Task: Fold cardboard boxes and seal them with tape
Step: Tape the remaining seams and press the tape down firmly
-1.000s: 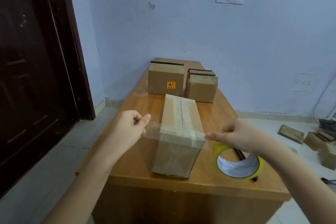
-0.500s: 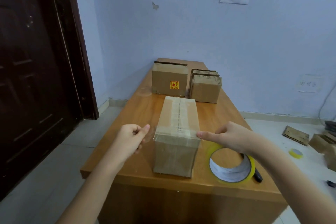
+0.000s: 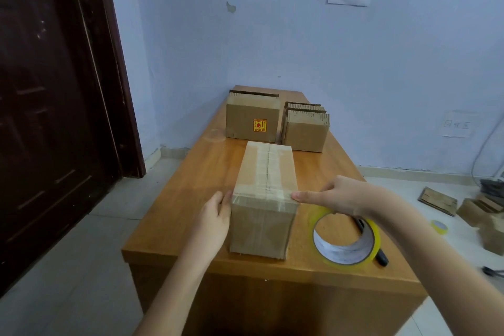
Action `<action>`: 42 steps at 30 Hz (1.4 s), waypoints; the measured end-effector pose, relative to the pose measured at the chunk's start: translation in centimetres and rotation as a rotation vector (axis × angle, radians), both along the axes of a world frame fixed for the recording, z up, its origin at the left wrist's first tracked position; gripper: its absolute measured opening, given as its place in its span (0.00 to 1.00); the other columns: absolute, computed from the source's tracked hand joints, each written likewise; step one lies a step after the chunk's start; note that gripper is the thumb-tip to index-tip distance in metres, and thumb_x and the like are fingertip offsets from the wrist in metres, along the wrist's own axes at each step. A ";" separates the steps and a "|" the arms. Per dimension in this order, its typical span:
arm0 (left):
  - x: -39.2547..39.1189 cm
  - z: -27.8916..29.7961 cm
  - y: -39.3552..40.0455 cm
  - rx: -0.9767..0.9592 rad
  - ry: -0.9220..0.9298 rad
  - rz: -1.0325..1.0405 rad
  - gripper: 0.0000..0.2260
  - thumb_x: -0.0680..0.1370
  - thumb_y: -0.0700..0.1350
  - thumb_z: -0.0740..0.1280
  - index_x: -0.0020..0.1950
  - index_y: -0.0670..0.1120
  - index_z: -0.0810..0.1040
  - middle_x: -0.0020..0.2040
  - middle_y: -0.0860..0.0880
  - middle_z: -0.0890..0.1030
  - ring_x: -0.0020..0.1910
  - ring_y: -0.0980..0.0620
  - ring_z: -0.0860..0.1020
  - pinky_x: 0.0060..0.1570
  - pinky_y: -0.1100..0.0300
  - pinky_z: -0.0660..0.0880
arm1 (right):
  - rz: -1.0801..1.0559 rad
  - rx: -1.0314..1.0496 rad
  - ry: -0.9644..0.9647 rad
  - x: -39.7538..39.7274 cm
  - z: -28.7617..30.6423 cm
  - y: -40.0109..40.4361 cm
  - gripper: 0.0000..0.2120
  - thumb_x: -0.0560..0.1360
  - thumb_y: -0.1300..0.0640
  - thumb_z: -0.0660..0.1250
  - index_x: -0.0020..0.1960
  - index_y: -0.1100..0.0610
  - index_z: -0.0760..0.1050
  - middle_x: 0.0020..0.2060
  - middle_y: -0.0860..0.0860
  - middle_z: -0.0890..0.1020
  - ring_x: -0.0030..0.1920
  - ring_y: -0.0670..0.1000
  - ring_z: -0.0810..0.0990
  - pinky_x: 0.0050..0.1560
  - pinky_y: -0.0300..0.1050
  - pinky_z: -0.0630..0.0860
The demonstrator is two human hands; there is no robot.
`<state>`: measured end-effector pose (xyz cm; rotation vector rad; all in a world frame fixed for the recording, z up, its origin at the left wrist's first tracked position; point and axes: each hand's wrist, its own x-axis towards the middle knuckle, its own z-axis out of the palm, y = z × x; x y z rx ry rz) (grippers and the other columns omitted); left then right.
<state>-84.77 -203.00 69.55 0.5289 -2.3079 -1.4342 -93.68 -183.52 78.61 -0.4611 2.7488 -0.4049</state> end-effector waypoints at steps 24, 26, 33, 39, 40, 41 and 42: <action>2.7 -1.3 3.2 0.316 0.296 -0.173 0.26 0.75 0.57 0.53 0.74 0.61 0.53 0.65 0.71 0.62 0.60 0.81 0.61 0.52 0.84 0.61 | 0.035 0.034 -0.012 -1.5 -0.6 0.1 0.41 0.54 0.19 0.56 0.39 0.57 0.76 0.42 0.52 0.80 0.45 0.52 0.78 0.49 0.47 0.75; 2.8 -1.7 3.7 0.314 0.303 -0.158 0.26 0.76 0.56 0.53 0.74 0.59 0.54 0.66 0.69 0.63 0.60 0.81 0.61 0.53 0.84 0.61 | 0.030 0.044 -0.007 -1.6 -0.7 0.2 0.41 0.57 0.20 0.57 0.43 0.57 0.77 0.43 0.52 0.80 0.47 0.52 0.79 0.50 0.47 0.75; 4.0 -1.8 2.9 0.086 0.220 -0.045 0.22 0.78 0.58 0.50 0.72 0.60 0.54 0.69 0.66 0.61 0.66 0.72 0.60 0.62 0.75 0.57 | 0.037 0.039 -0.003 -1.4 -0.5 0.1 0.33 0.63 0.23 0.59 0.32 0.55 0.68 0.32 0.50 0.74 0.34 0.50 0.72 0.37 0.43 0.69; 2.8 2.2 1.4 -0.909 0.174 -0.129 0.21 0.81 0.55 0.52 0.69 0.47 0.71 0.68 0.52 0.71 0.67 0.55 0.70 0.65 0.55 0.60 | 0.040 0.039 0.006 -1.4 -0.6 0.1 0.35 0.63 0.22 0.58 0.33 0.56 0.71 0.33 0.51 0.76 0.35 0.51 0.74 0.39 0.43 0.71; 2.8 2.4 1.3 -0.977 0.147 -0.153 0.21 0.79 0.53 0.53 0.64 0.45 0.77 0.63 0.49 0.77 0.61 0.52 0.77 0.61 0.54 0.64 | 0.040 0.040 0.006 -1.4 -0.6 0.1 0.35 0.63 0.22 0.58 0.33 0.56 0.71 0.33 0.51 0.76 0.34 0.51 0.73 0.38 0.43 0.70; 2.7 2.4 1.2 -1.037 0.144 -0.152 0.21 0.78 0.53 0.54 0.60 0.43 0.80 0.59 0.47 0.81 0.58 0.50 0.80 0.59 0.54 0.67 | 0.038 0.038 0.004 -1.4 -0.6 0.1 0.35 0.63 0.22 0.57 0.34 0.56 0.71 0.33 0.51 0.76 0.34 0.51 0.73 0.38 0.43 0.70; 2.5 2.4 1.2 -1.093 0.139 -0.134 0.21 0.77 0.53 0.56 0.59 0.42 0.81 0.57 0.46 0.82 0.56 0.50 0.81 0.59 0.53 0.68 | 0.037 0.036 0.001 -1.4 -0.7 0.2 0.36 0.63 0.21 0.57 0.34 0.57 0.71 0.33 0.52 0.77 0.34 0.51 0.73 0.38 0.43 0.70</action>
